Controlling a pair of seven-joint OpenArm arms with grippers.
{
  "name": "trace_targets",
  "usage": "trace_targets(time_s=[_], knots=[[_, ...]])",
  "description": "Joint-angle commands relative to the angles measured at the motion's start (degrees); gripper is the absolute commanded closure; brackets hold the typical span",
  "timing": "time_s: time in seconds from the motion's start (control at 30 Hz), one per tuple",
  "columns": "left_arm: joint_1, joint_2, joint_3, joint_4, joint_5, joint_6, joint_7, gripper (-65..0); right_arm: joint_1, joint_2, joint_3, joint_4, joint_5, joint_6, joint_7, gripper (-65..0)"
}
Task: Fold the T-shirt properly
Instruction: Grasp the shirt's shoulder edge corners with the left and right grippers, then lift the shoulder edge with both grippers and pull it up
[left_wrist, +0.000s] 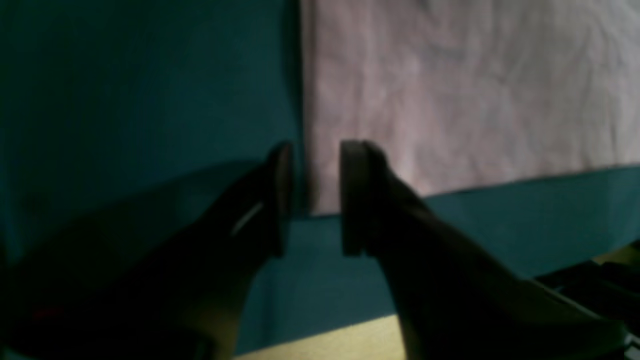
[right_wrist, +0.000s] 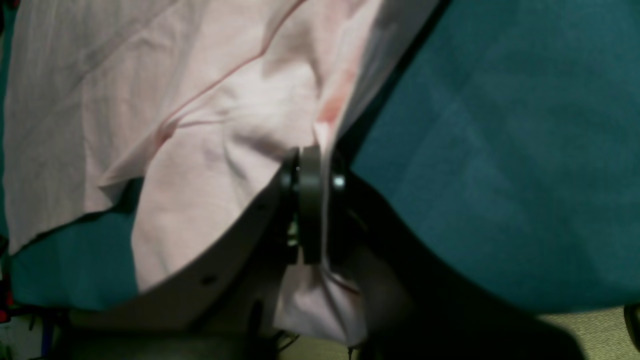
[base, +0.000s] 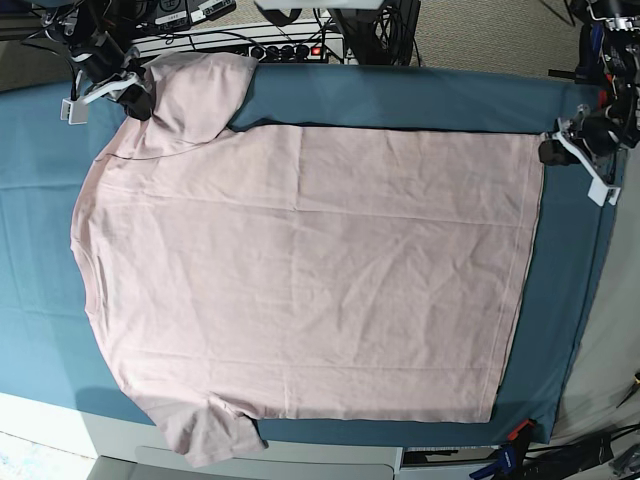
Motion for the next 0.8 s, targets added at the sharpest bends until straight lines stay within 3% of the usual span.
trace_targets(time_s=[0.0, 0.23, 0.6, 0.77], knots=[[-0.26, -1.05, -0.44, -0.39, -2.54, -1.29, 0.17, -17.7, -0.63, 0.31, -0.02, 0.15, -0.98, 0.31, -1.75, 0.0], [-0.26, -1.07, -0.44, -6.38, -9.07, -5.25, 2.36, -17.7, -0.63, 0.31, -0.02, 0.15, -1.01, 0.31, -2.08, 0.0], [-0.28, -1.07, -0.44, -6.38, -12.76, -7.72, 4.17, -17.0, -0.74, 0.31, -0.02, 0.15, -1.01, 0.33, -1.95, 0.0], [-0.28, -1.09, -0.44, -6.38, -12.68, -7.69, 3.52, 0.0, -2.27, 0.33, -0.02, 0.15, -0.57, 0.31, -1.9, 0.0]])
